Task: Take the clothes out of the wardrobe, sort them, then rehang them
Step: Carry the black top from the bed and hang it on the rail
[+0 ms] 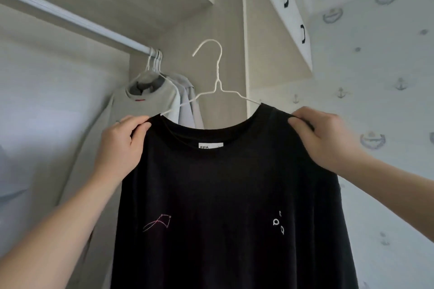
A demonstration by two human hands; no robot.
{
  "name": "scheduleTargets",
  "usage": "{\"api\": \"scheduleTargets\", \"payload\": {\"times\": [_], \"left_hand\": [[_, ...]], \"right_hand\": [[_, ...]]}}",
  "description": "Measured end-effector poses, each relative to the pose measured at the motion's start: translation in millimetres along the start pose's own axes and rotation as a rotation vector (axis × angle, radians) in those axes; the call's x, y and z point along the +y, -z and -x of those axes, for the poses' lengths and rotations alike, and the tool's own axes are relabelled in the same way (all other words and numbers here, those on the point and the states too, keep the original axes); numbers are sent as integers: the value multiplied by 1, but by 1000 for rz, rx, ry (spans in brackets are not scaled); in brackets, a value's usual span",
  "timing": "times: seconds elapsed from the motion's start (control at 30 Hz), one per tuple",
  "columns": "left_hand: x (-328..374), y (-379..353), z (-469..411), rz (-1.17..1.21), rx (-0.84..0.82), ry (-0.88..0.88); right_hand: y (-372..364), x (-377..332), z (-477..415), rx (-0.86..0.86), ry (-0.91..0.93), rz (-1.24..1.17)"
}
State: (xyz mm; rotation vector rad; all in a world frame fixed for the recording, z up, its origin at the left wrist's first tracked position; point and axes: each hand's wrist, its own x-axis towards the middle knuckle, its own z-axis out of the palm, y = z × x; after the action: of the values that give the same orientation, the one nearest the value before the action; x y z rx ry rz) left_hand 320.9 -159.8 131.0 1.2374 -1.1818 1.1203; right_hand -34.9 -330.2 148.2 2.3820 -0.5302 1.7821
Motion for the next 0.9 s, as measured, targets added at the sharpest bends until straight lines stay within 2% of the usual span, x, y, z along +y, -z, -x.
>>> {"api": "scheduleTargets", "payload": {"times": [0.4,0.5,0.6,0.73,0.9], "left_hand": [[-122,63,-119,-155,24,170],[-141,69,-141,-282,118,217],[-160,73,-160,-242,197,316],[-190,76,-183,-233,166,451],[-218,70,-197,-175,10,548]], "right_hand": [[-99,-105,-131,15,86,-270],[-120,-135,-158,31,77,-330],[-141,-163,-180,43,65,-348],[-166,-197,-205,33,57,-329],[-194,-231,-228,-13,17,-314]]}}
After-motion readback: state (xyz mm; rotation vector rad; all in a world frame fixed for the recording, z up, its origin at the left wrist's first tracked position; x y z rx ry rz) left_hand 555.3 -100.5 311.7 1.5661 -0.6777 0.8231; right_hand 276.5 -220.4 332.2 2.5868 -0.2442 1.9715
